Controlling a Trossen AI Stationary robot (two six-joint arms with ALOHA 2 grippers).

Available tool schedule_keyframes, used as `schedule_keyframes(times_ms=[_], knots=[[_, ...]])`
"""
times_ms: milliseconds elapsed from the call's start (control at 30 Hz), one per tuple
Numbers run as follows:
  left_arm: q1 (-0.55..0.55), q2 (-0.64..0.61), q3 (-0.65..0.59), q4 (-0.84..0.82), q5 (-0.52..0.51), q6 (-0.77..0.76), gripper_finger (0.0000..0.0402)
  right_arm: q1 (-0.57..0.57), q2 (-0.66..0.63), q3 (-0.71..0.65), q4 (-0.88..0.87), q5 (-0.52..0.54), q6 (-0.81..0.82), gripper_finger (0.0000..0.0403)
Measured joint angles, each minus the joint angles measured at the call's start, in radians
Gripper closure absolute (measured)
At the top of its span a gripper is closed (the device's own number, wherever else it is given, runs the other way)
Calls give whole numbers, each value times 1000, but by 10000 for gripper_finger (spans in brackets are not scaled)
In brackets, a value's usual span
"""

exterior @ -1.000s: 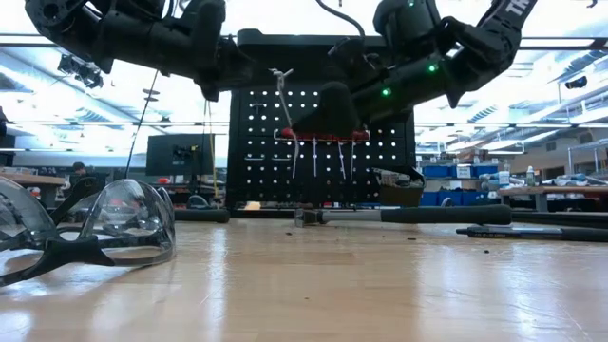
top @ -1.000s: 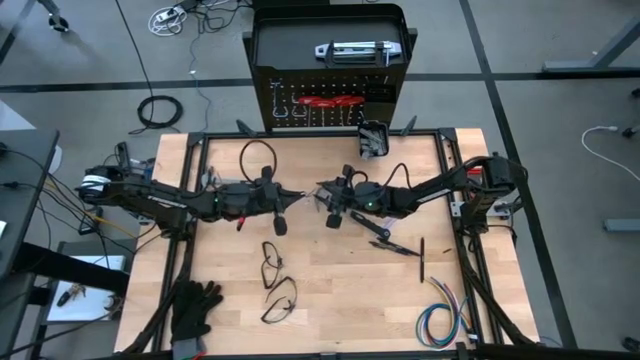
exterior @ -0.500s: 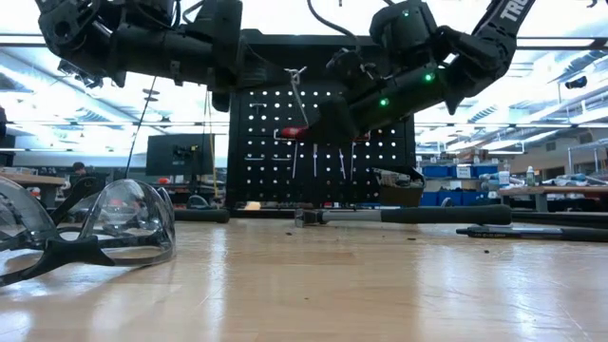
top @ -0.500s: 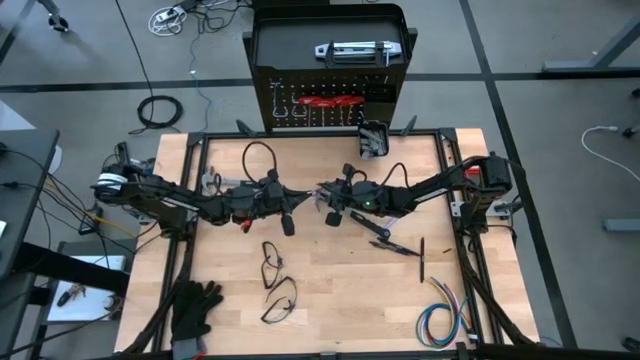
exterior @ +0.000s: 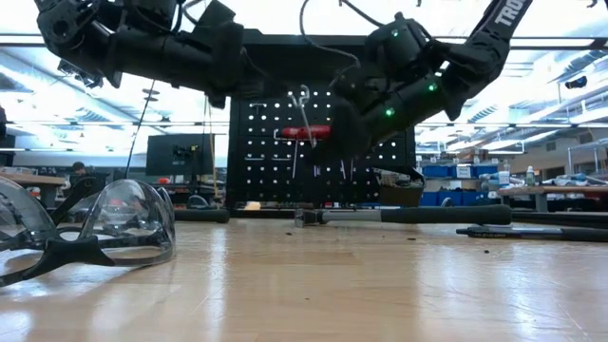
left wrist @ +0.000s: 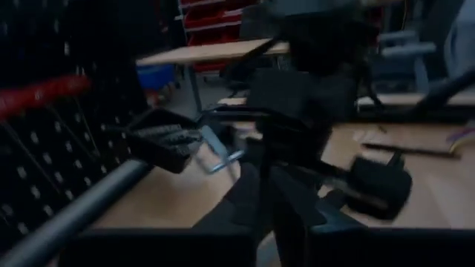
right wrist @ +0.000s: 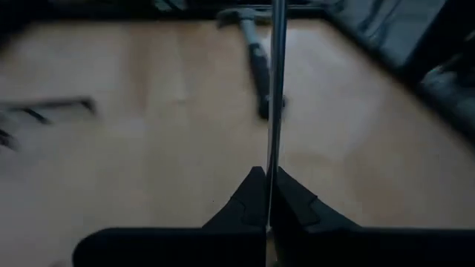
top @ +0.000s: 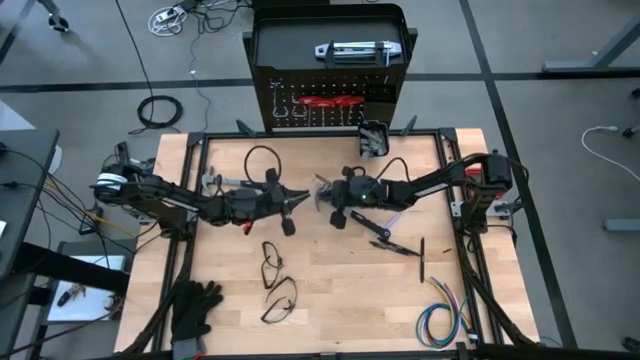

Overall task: Hang tools onto peg board
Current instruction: Hang the hook on the pegboard

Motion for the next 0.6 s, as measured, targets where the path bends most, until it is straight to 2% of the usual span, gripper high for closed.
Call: schedule_keyframes(times_ms=[133, 233, 400, 600], knots=[[-34, 0, 0, -16, -35, 247, 321, -59, -4, 0, 12, -218, 206, 392], [-60, 0, 0, -51, -36, 455, 295, -90, -5, 0, 16, -322, 367, 392], [-68, 0, 0, -112, -45, 772, 281, -98, -5, 0, 55, -371, 549, 383], [-43, 0, 0, -63, -57, 980, 280, -90, -5, 0, 150, -413, 671, 391]])
